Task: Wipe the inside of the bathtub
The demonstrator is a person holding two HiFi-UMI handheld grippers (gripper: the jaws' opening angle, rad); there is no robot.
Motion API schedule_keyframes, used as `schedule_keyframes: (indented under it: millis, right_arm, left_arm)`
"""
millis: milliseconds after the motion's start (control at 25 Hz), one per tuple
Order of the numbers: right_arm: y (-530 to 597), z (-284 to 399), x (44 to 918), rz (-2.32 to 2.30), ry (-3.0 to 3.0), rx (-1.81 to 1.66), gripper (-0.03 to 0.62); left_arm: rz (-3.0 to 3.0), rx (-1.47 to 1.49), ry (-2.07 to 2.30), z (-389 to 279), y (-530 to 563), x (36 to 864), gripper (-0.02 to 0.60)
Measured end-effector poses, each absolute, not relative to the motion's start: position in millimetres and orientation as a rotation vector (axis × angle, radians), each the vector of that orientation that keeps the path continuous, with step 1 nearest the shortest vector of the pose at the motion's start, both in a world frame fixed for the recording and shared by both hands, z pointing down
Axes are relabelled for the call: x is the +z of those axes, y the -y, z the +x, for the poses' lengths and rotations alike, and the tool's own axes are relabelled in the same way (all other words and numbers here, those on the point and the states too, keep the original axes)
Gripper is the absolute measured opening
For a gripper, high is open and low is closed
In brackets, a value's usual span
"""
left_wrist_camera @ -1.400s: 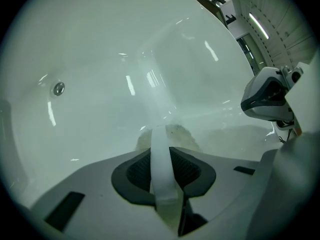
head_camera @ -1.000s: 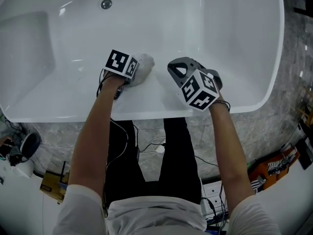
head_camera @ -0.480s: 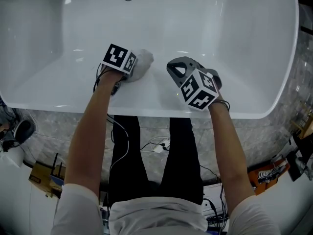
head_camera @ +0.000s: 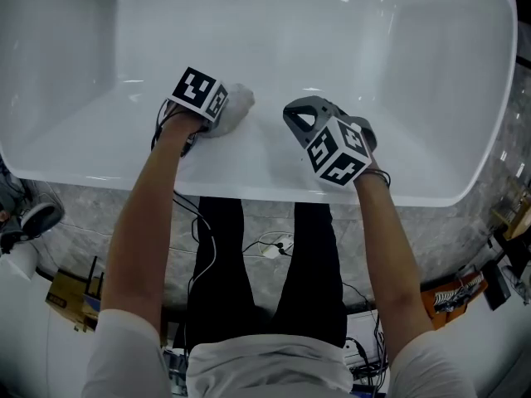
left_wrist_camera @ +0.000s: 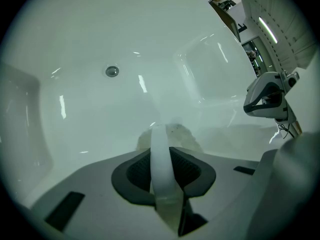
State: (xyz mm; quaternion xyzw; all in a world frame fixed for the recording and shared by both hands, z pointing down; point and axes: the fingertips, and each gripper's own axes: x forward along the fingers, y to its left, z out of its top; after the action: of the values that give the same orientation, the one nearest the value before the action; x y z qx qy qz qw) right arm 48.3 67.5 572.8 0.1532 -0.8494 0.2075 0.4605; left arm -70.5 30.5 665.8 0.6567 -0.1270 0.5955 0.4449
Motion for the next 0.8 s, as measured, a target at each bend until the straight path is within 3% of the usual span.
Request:
schedule_keyframes:
  millis: [480,800]
  right_arm:
    - [-57.0,17.6,588.7,0.348,2.087,0.521,0.018]
    - [-46.8,-40.6,576.4,0.328,2.104,0.506,0.018]
  left_arm:
    - [1.597,1.541,0.307,-128.3,-13.1,683.0,0.097]
    - [1.578,1.553,0.335,-195.6,-0.7,664.5,0.097]
